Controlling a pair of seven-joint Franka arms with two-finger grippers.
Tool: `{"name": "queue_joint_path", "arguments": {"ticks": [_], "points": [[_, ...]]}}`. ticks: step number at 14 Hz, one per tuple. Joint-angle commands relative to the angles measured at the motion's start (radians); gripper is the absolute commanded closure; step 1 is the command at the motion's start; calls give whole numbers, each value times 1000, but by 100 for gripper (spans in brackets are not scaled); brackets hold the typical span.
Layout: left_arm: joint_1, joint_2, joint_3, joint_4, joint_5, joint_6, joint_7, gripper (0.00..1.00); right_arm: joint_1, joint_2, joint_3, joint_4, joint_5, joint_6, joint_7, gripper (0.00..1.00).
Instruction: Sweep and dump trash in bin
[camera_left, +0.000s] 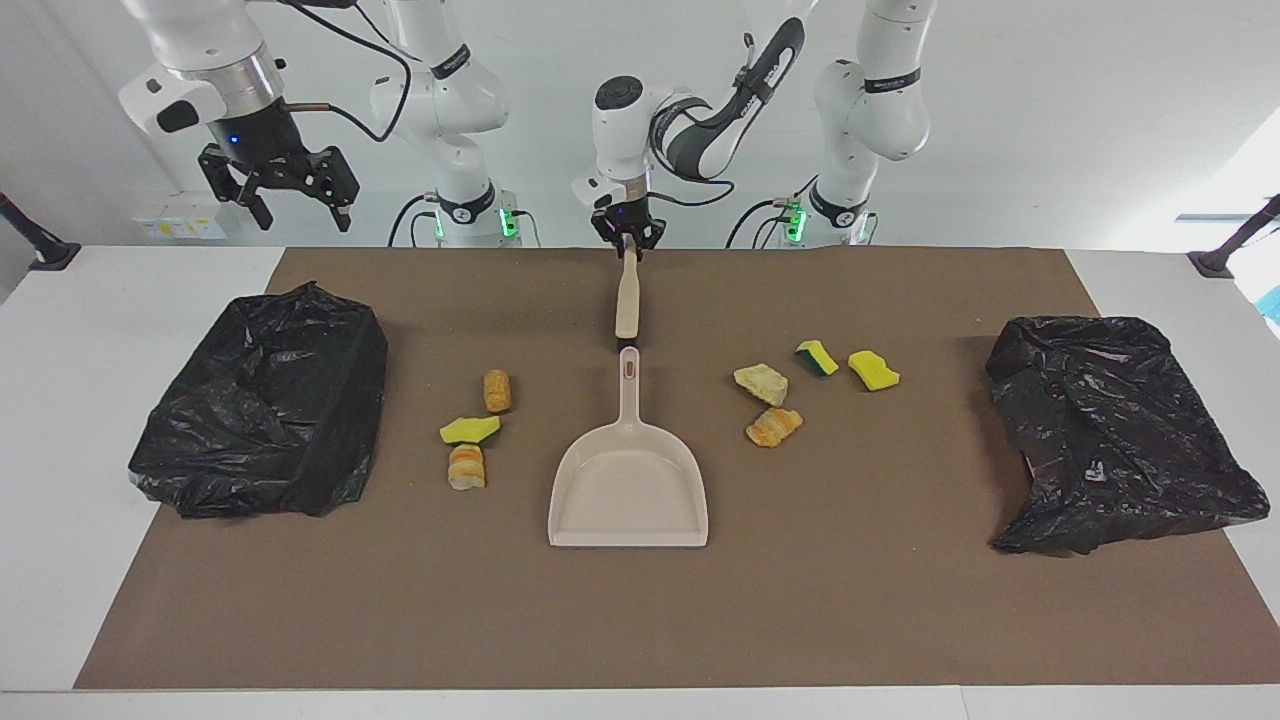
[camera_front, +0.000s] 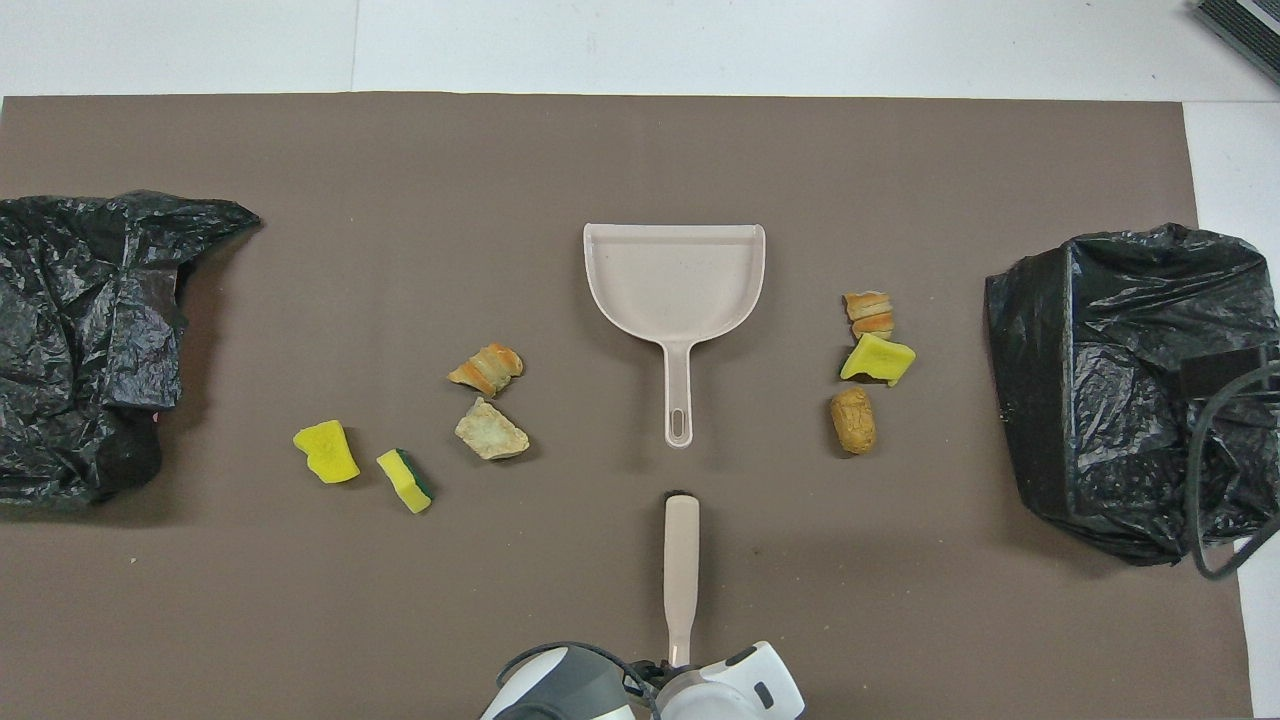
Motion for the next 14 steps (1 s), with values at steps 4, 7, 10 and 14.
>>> {"name": "queue_joint_path", "arguments": {"ticks": [4, 7, 10, 14], "points": [[103, -60, 3, 54, 38, -190, 4, 100, -4, -29, 2, -30, -3, -11, -28, 0], [161, -91, 6, 72, 44, -372, -37, 100, 11, -27, 13, -36, 4, -9, -19, 0], [242, -91, 6, 86, 109, -449, -124, 100, 57, -16, 17, -69, 6, 3, 8, 0], [382, -105, 13, 100, 156, -594, -221, 100, 241, 72, 19, -119, 11, 112, 259, 0]]}}
